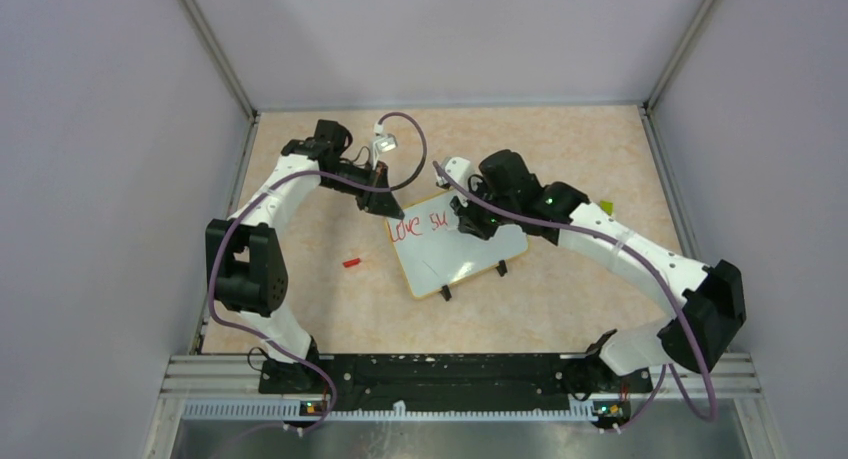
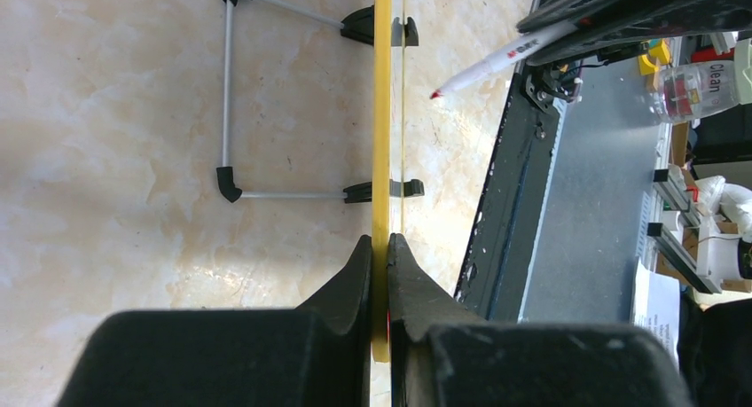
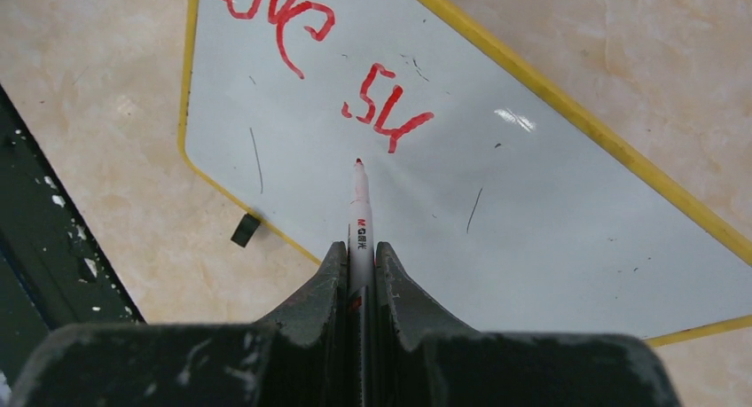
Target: Write a sentence on the whiteboard
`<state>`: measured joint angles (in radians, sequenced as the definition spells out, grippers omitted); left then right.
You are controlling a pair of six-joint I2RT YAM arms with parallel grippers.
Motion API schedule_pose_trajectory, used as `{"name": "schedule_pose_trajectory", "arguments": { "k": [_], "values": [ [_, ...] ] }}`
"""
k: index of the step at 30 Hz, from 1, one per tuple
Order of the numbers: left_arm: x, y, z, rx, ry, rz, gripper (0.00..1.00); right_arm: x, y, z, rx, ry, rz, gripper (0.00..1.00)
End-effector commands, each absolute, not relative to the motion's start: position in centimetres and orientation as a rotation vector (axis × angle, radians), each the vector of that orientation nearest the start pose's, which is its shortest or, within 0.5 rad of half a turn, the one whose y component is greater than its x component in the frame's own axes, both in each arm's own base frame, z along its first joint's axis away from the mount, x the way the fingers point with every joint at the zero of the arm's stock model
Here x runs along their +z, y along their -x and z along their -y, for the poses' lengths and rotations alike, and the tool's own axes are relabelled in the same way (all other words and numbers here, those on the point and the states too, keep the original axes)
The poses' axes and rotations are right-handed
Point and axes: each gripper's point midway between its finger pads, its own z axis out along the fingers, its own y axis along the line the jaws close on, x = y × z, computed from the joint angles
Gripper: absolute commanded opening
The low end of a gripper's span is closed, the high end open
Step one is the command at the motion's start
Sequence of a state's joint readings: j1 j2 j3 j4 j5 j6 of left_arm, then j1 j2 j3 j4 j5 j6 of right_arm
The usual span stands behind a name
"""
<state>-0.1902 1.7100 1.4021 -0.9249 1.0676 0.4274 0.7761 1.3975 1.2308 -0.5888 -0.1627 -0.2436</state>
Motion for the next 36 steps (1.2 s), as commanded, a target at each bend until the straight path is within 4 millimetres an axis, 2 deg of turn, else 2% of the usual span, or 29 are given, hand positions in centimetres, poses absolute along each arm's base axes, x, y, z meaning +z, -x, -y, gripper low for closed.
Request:
{"name": "schedule_pose_trajectory", "arguments": {
  "k": [1, 8, 18, 26, 36],
  "values": [
    [17.4, -29.8, 20.5, -1.284, -1.003, -2.217, 0.0, 24.2, -25.4, -28.3, 0.541, 1.197, -1.898, 0.0],
    [17.6, -30.6, 20.8, -1.261, -1.03, -2.213, 0.0, 24.7, -27.0, -27.3, 0.533, 1.131, -1.895, 0.0],
    [17.4, -30.9, 21.2, -1.269, -1.053, -2.217, 0.0, 24.9, -28.1, -27.6, 0.517, 1.092, -1.861, 0.0],
    [17.2, -31.2, 21.2, -1.252, -1.067, -2.22, 0.0, 23.7, -29.7, -26.8, 0.416, 1.044, -1.881, 0.0],
    [17.3, -31.1, 21.4, -1.255, -1.071, -2.218, 0.0, 23.1, -29.7, -26.8, 0.419, 1.052, -1.885, 0.0]
  ]
}}
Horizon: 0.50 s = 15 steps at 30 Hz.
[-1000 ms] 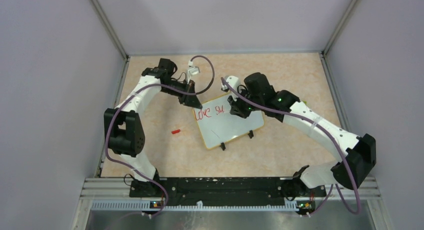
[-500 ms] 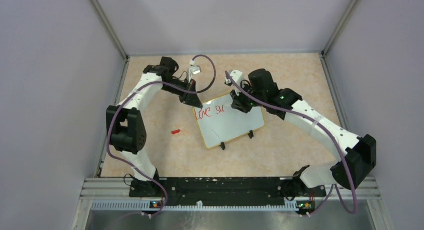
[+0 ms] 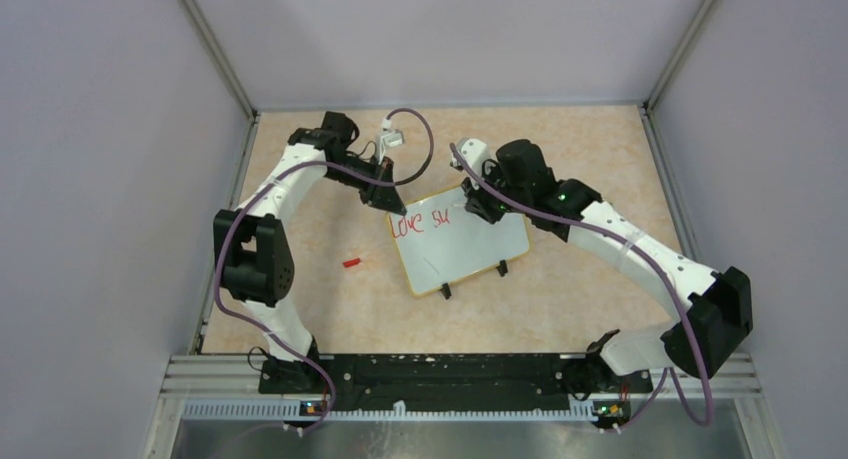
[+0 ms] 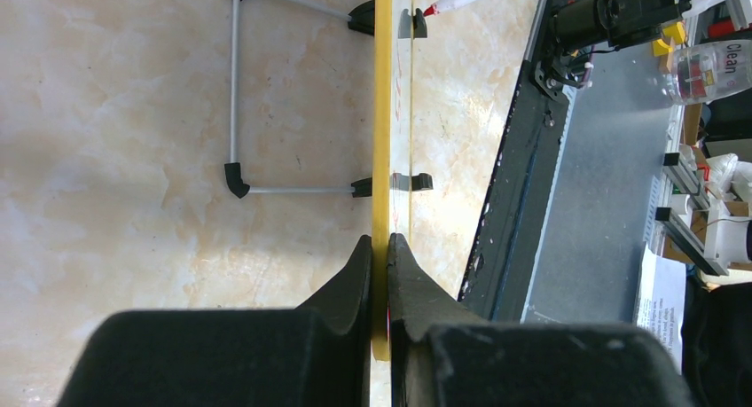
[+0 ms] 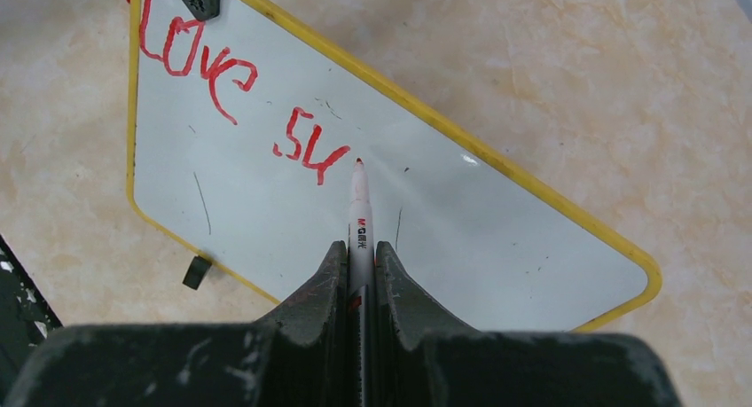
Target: Write a sentence on the whiteboard
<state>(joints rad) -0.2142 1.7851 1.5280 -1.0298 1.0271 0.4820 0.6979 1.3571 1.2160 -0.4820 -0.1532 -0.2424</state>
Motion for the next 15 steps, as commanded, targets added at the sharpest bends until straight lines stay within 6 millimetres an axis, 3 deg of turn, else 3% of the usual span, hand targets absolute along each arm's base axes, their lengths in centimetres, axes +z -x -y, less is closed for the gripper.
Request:
{"name": "schedule_pose_trajectory", "arguments": {
  "k": [1, 15],
  "values": [
    [17.22, -31.1, 21.4, -1.255, -1.07, -2.22, 0.0, 23.21, -29.67, -26.92, 0.424, 1.053, -1.882, 0.0],
    [17.32, -30.9, 21.4, -1.257, -1.069, -2.216, 0.0, 22.72, -30.0, -27.85, 0.457, 1.056, -1.896, 0.0]
  ]
}}
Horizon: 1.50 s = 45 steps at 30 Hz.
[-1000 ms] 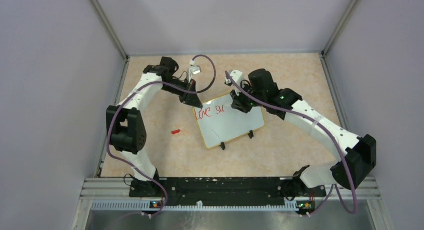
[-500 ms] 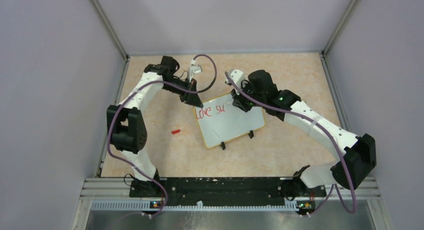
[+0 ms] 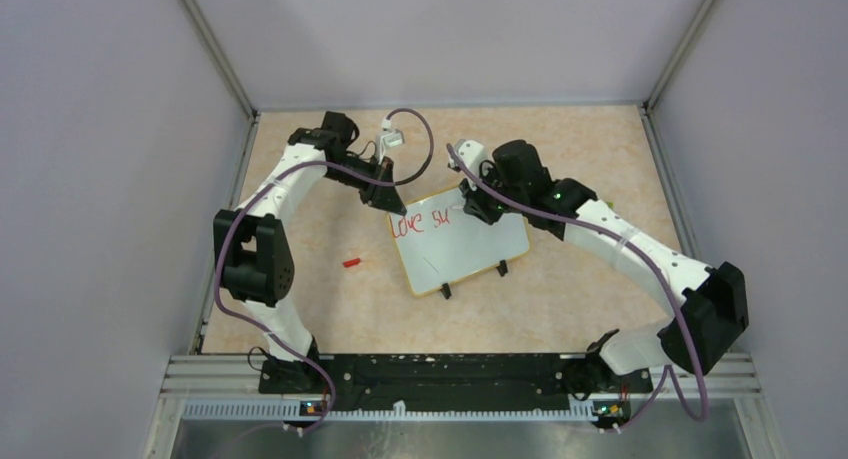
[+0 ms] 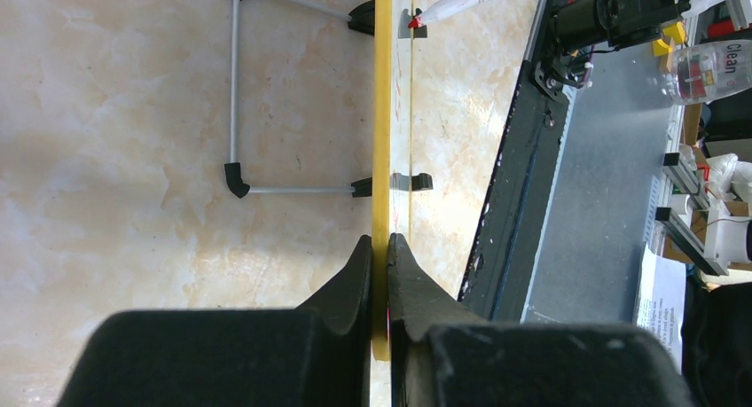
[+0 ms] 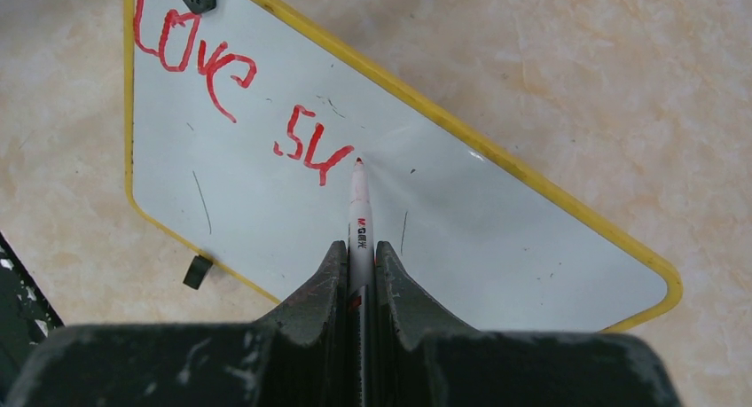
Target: Write a sentence on the whiteboard
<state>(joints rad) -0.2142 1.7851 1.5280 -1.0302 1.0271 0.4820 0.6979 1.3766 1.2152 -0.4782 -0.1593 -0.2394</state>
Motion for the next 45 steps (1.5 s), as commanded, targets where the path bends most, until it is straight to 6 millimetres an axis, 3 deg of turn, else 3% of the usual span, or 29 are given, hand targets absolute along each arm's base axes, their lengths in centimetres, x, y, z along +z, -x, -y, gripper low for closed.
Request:
{"name": "schedule_pose_trajectory", "arguments": {
  "k": [1, 17, 34, 45],
  "values": [
    [17.3, -30.9, 21.4, -1.257, -1.068, -2.217, 0.0, 22.7, -30.0, -27.9, 0.459, 1.053, -1.896, 0.0],
    [17.3, -30.7, 21.4, -1.262, -1.068, -2.214, 0.0, 21.9, -30.7, -27.6, 0.419, 1.04, -1.915, 0.0],
    [17.3, -30.6, 21.3, -1.255, -1.067, -2.216, 0.0, 19.0, -28.7, -26.1, 0.41, 1.086, -1.991, 0.0],
    [17.2, -30.6, 21.3, -1.254, -1.067, -2.219, 0.0, 21.2, -29.6, -27.1, 0.422, 1.061, -1.944, 0.0]
  ]
}}
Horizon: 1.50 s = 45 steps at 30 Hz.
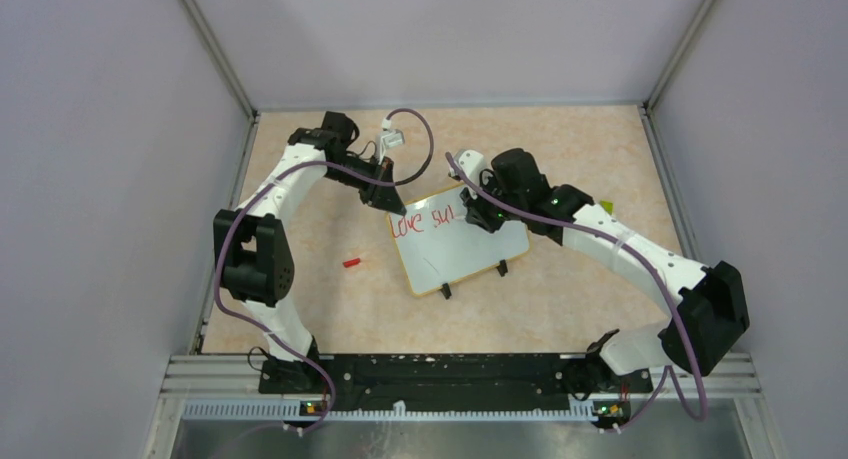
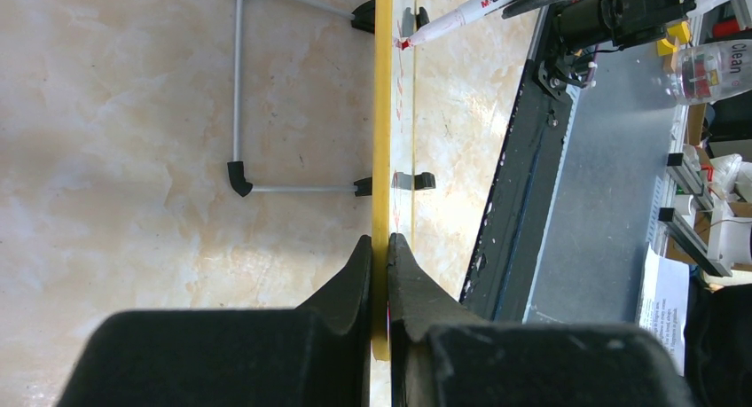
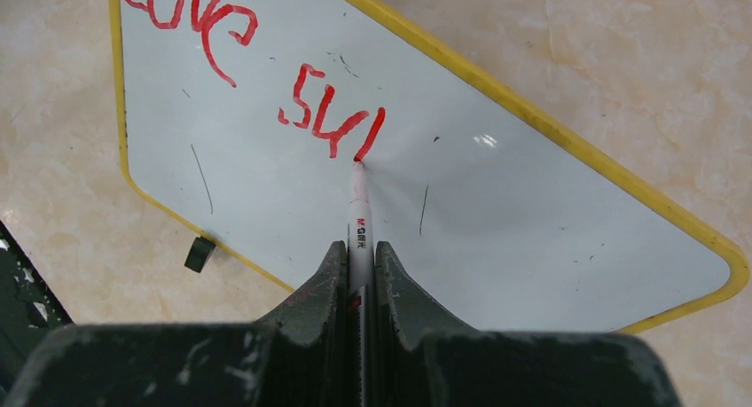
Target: Write a sentence on the whiteboard
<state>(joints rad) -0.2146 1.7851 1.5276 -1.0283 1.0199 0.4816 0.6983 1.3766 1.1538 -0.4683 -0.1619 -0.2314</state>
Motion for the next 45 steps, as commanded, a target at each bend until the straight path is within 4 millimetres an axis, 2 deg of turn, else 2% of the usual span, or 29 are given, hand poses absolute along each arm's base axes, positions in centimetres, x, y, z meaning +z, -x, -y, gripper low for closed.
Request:
{"name": "schedule_pose_trajectory", "arguments": {
  "k": [1, 21, 27, 36, 45],
  "values": [
    [17.2, -30.6, 21.3, -1.255, -1.067, -2.218, 0.0, 21.3, -29.6, -27.2, 0.424, 1.057, -1.943, 0.0],
    [17.0, -30.4, 21.2, -1.257, -1.065, -2.222, 0.0, 22.7, -31.6, -26.7, 0.367, 0.99, -1.926, 0.0],
    [17.0, -30.4, 21.3, -1.256, -1.066, -2.22, 0.0, 22.6, -31.4, -26.6, 0.375, 0.999, -1.931, 0.0],
    [17.1, -30.4, 21.3, -1.261, -1.066, -2.218, 0.0, 24.2, -29.7, -26.1, 0.41, 1.035, -1.905, 0.0],
    [17.1, -30.3, 21.3, -1.261, -1.066, -2.218, 0.0, 23.9, -30.5, -26.5, 0.402, 1.027, -1.902, 0.0]
  ]
}}
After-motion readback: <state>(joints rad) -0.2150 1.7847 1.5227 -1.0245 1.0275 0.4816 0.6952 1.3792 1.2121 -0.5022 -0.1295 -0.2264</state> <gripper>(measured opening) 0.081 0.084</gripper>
